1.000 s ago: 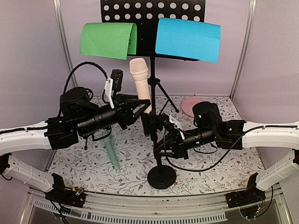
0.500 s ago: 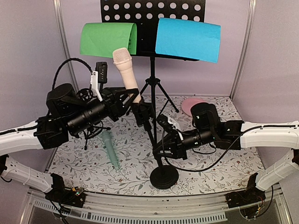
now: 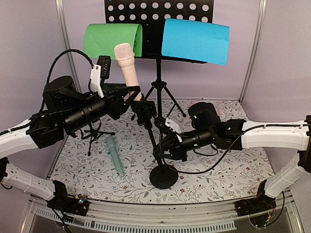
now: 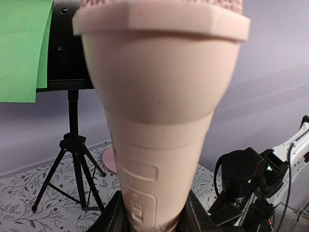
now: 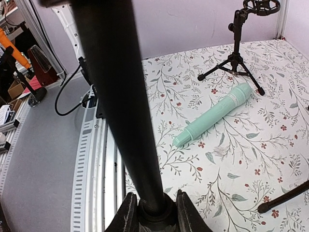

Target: Pack up the instrument practice props

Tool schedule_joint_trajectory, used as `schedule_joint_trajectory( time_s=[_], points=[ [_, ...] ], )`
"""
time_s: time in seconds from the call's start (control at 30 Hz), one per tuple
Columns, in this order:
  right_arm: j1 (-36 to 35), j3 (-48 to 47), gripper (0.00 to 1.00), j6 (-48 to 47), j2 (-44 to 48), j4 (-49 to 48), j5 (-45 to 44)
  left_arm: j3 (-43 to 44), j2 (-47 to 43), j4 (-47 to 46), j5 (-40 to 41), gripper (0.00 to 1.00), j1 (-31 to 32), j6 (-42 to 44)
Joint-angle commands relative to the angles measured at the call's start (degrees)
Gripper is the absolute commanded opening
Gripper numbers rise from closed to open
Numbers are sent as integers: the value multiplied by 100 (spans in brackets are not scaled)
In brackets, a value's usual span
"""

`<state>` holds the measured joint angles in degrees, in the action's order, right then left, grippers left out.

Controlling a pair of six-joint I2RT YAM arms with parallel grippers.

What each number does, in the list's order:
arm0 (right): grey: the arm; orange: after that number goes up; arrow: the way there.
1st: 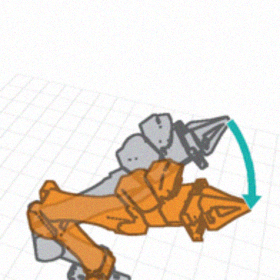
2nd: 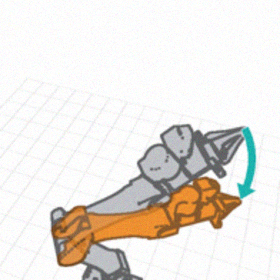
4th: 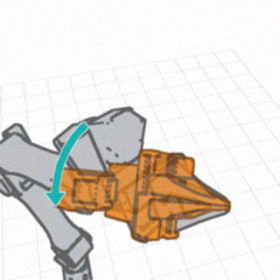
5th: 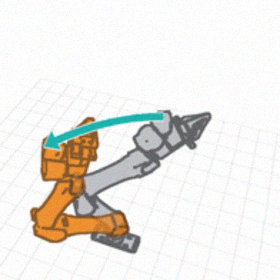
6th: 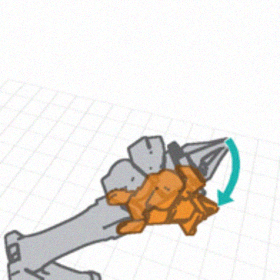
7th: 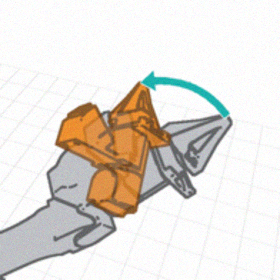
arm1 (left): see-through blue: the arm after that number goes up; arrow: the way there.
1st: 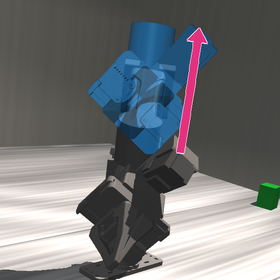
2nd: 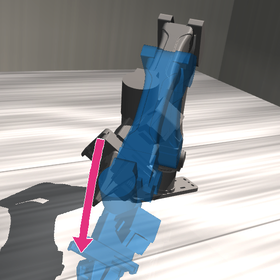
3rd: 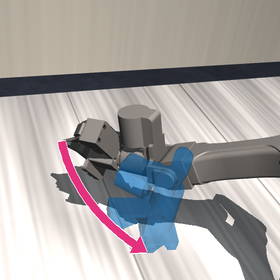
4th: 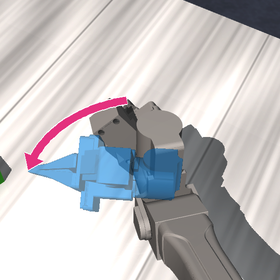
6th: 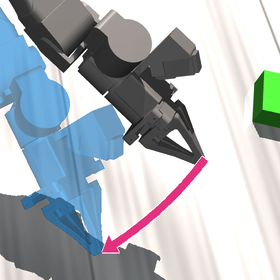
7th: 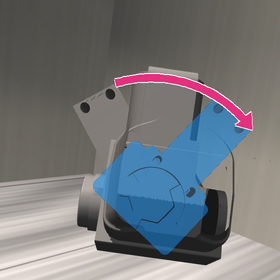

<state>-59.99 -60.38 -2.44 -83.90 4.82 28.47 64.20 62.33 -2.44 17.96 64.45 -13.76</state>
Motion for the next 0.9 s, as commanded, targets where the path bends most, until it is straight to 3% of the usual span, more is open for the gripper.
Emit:
schedule_joint_trajectory(
  time_s=[0.0, 0.17, 0.43, 0.5, 0.53, 0.6, 0.87],
  points=[
    [-37, 208, 0, -396, -221, 993, -316, 400, -298, -392, 476, 9, 0, 224],
    [-44, 395, 0, -429, -142, 845, -564, 452, -291, -169, 468, 9, -45, 169],
    [-39, 649, 4, -456, 301, 148, -706, -172, -170, -501, 264, 5, -35, -318],
    [-44, 764, 16, -372, 499, 22, -728, -306, -216, -805, 325, 5, -29, -346],
    [-36, 786, 33, -365, 590, -14, -802, -327, -207, -870, 418, 5, -34, -358],
    [-40, 832, 57, -204, 759, -67, -972, -296, -141, -884, 612, 4, -27, -425],
    [-46, 710, 98, 85, 1612, -368, -1749, -58, 577, -777, 1536, 0, 171, -985]
  ],
)
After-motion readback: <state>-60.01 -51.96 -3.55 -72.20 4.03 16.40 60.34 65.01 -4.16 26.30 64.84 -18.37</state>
